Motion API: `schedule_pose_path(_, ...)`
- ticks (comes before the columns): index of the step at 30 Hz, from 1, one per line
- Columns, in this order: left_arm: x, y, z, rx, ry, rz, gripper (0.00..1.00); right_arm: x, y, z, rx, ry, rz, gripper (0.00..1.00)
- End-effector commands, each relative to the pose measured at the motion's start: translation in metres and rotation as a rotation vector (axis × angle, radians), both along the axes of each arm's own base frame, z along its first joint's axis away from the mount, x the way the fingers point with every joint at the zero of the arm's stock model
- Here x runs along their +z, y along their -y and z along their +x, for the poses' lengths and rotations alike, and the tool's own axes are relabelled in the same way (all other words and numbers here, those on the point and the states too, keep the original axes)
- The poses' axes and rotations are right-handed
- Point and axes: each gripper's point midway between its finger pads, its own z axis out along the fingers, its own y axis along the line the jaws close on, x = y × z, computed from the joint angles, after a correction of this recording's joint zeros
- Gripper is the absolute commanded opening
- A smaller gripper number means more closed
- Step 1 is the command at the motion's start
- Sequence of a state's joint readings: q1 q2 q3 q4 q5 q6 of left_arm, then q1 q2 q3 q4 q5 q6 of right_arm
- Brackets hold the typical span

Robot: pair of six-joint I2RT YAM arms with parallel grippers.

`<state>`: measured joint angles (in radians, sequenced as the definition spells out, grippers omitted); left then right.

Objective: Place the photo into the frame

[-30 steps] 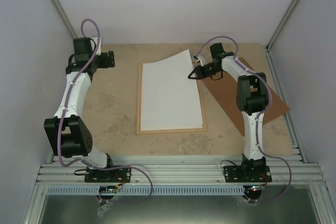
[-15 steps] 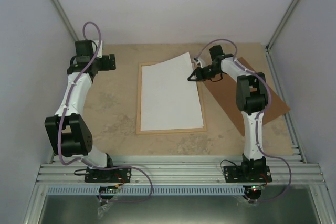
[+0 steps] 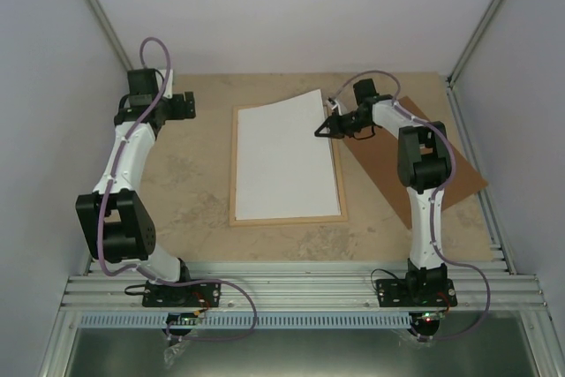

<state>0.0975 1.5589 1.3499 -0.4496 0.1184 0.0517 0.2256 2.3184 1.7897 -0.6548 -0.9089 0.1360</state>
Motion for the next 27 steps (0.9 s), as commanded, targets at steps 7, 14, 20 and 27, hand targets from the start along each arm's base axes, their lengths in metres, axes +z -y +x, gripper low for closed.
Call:
schedule_pose_path(7,-0.007,-0.001,0.005,-0.001,-0.016,-0.008,0.99,0.009,0.006,0.002,-0.023,0.03,-0.034,0.45)
schedule_pose_path(14,-0.006,-0.006,0.006,0.014,-0.012,0.019,0.99,0.022,0.023,0.009,-0.063,0.11,-0.159,0.62)
schedule_pose_path(20,-0.003,-0.01,0.005,0.021,-0.009,0.052,1.0,0.029,0.042,0.014,-0.089,0.18,-0.257,0.71)
schedule_pose_path(27,0.005,-0.013,0.004,0.003,-0.008,0.097,0.99,0.057,0.04,0.017,-0.055,0.284,-0.224,0.85)
